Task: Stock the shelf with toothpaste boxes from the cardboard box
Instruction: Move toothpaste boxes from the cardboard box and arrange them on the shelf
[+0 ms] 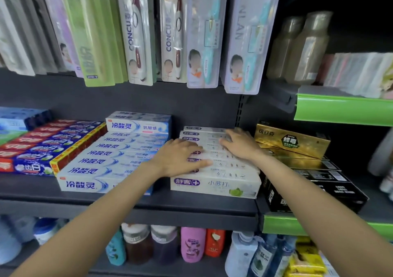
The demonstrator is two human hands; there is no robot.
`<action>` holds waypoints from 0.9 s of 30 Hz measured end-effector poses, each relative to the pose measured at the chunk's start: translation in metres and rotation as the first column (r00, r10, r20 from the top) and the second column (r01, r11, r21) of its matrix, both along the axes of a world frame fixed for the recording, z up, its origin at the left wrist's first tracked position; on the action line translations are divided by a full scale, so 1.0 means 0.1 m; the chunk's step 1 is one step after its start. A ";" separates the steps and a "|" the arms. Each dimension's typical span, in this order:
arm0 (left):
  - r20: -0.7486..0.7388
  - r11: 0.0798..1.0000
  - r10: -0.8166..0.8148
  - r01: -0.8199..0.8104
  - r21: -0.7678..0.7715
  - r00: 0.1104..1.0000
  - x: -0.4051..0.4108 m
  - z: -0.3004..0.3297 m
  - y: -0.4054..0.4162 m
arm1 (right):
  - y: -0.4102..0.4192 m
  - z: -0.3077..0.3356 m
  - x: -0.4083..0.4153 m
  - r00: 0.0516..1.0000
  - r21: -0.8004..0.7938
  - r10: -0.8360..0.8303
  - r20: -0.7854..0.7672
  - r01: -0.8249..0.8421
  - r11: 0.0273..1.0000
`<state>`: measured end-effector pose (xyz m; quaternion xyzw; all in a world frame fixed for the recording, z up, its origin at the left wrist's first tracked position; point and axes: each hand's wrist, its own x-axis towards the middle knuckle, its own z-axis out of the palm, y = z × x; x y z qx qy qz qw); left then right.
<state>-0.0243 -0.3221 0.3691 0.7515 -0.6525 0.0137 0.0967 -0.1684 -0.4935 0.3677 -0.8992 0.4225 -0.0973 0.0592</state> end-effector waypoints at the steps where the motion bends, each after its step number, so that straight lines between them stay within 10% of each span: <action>1: -0.047 0.997 0.020 -0.023 -0.072 0.999 0.06 0.03 -0.11 | -0.04 0.01 0.04 0.999 0.035 -0.029 0.032 0.028 0.999; 9: -0.088 0.974 0.146 -0.128 0.186 0.985 0.34 -0.12 -0.88 | -0.32 -0.21 0.27 0.994 0.152 -0.106 0.002 0.104 0.983; 27: -0.107 0.982 0.144 -0.129 0.141 0.984 0.46 -0.19 -1.00 | -0.27 -0.08 0.35 0.998 0.065 -0.049 0.031 0.047 0.997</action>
